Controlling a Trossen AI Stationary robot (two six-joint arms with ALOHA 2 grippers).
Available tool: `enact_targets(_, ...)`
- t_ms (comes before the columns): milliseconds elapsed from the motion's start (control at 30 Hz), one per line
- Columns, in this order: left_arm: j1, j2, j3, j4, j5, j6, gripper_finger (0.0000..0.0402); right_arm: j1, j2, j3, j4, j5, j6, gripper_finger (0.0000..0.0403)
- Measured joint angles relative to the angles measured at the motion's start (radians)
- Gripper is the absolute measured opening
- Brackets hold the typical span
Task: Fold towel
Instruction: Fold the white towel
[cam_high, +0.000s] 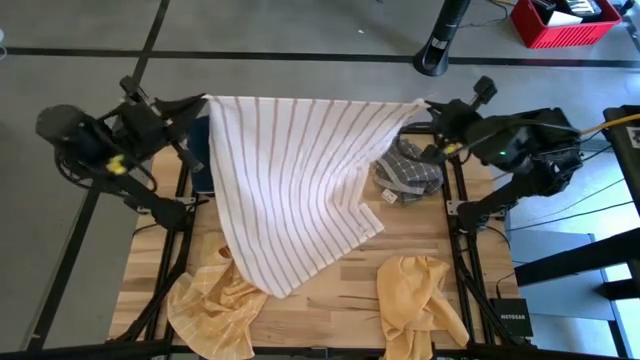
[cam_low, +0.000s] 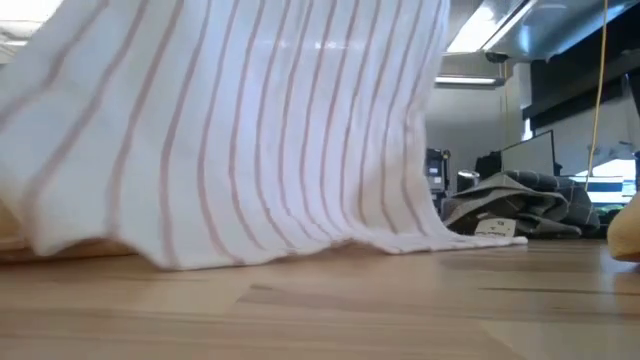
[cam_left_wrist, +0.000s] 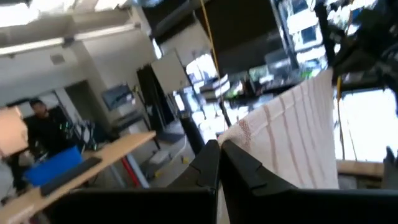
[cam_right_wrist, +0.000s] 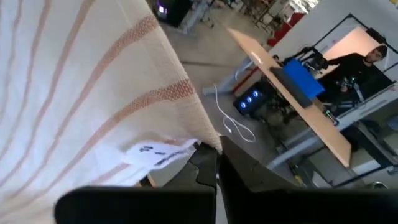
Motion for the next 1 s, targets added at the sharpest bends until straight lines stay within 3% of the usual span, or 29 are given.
enact_targets(133,0.038,-0.037,-0.024,-0.257,0.004,-0.245,0.0,-0.049,-0.003,-0.078,0.008,-0.089,-0.031,0.0007)
enact_targets(267,0.056,-0.052,-0.04,-0.457,0.073,-0.491,0.0,-0.096,-0.003,-0.168,0.054,-0.189,-0.078,0.0007)
enact_targets(467,0.057,-0.043,-0.111,-0.55,0.18,-0.671,0.0,-0.173,-0.002,-0.302,0.169,-0.31,-0.175,0.0007)
enact_targets(667,0.057,-0.006,-0.123,-0.455,0.249,-0.666,0.0,-0.198,-0.022,-0.305,0.232,-0.314,-0.222,0.0007)
enact_targets(733,0.055,0.005,-0.123,-0.368,0.312,-0.624,0.0,-0.187,-0.048,-0.274,0.259,-0.367,-0.222,0.0007)
enact_targets(867,0.025,0.023,-0.123,-0.16,0.424,-0.506,0.0,-0.106,-0.098,-0.208,0.274,-0.46,-0.133,0.0007)
enact_targets(1000,-0.012,0.035,-0.123,0.004,0.453,-0.403,0.0,0.019,-0.112,-0.152,0.285,-0.494,-0.057,0.0007)
